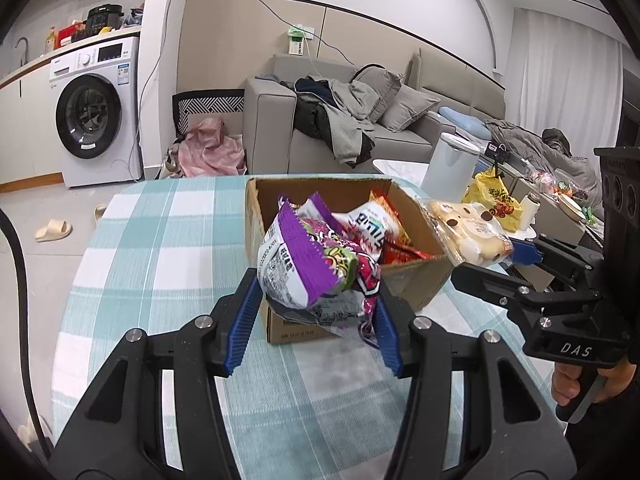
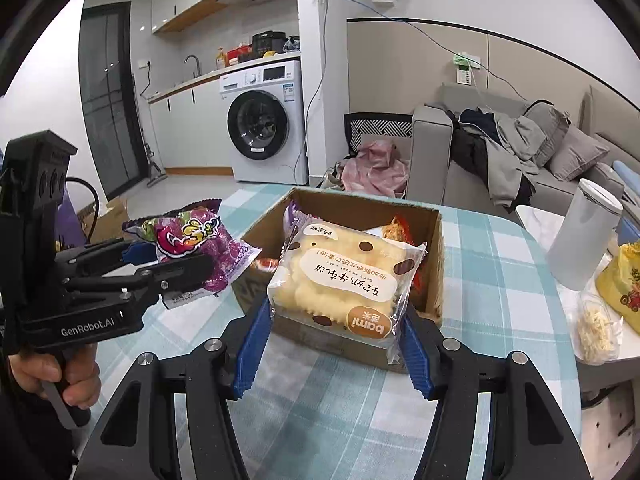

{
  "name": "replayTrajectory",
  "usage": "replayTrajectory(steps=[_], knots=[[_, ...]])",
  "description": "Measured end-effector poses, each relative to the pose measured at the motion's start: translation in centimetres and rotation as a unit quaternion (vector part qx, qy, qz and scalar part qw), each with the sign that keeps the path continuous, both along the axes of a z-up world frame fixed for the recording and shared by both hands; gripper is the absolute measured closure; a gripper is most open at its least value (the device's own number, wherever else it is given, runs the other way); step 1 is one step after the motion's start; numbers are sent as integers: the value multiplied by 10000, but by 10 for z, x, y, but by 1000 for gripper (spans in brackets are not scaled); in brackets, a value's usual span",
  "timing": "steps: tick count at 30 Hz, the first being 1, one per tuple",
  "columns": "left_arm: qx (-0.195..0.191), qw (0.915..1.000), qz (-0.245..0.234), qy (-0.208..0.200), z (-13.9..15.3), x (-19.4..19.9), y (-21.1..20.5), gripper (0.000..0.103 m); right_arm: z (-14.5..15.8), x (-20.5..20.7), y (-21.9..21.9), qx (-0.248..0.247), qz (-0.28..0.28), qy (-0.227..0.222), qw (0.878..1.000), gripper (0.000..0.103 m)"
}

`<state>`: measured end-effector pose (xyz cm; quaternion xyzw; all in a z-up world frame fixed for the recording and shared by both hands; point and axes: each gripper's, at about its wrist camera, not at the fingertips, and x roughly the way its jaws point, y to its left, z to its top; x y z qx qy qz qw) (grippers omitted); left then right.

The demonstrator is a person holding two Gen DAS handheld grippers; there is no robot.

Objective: Organize snacks
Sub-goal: 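Lift both held snacks and carry them over the open cardboard box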

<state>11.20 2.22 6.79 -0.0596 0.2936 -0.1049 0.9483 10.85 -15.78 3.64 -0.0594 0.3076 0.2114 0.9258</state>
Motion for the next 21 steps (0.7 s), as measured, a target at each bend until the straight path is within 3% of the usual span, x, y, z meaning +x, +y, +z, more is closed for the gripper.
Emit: replayTrajectory(steps=[10,21], knots=[[8,9999,97,-64,11,39,-4,53,11,35,-11,281,-108,67,9995,42],[67,9999,107,-39,6,78,-18,53,-3,66,-2,252,-50,214,9994,42]])
